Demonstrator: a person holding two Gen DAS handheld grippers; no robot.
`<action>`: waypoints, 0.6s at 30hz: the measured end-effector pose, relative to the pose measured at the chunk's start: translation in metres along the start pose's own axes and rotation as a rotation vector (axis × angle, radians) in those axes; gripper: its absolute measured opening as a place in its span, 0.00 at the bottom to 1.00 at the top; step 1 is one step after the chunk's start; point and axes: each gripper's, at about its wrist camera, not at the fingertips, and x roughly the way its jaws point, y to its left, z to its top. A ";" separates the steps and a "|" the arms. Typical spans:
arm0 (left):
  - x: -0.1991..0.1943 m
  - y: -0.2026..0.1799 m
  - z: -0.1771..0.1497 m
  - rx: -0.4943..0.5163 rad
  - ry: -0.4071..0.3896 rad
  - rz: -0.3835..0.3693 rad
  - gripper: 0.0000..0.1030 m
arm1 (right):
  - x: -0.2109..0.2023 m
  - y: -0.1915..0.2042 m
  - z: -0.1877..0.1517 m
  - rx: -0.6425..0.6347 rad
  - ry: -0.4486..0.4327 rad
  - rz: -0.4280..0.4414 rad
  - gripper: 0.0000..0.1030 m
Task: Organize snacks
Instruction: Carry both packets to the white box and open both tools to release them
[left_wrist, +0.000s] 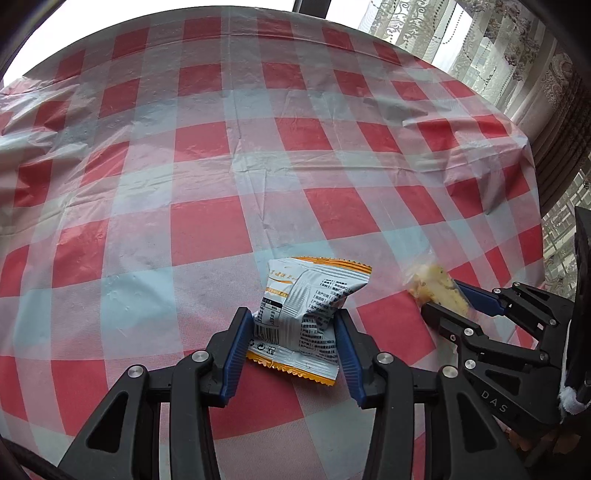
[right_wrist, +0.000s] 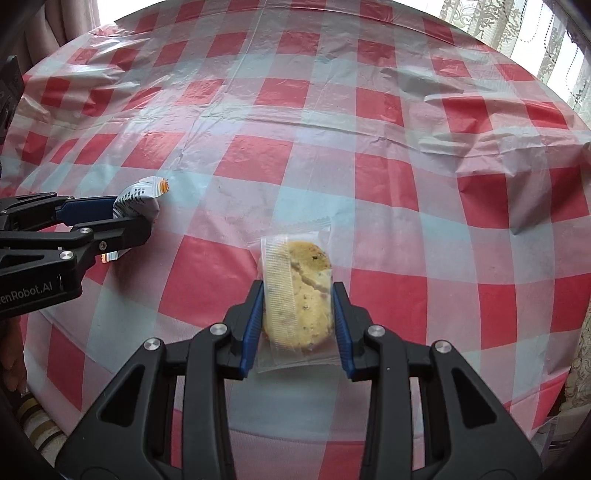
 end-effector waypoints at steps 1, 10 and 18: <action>0.000 -0.005 -0.002 0.002 0.007 -0.015 0.45 | -0.003 -0.004 -0.005 0.010 0.004 -0.001 0.38; -0.003 -0.058 -0.020 0.065 0.043 -0.077 0.44 | -0.034 -0.042 -0.036 0.094 -0.005 -0.017 0.38; -0.012 -0.103 -0.040 0.123 0.048 -0.118 0.44 | -0.060 -0.076 -0.066 0.159 -0.021 -0.032 0.38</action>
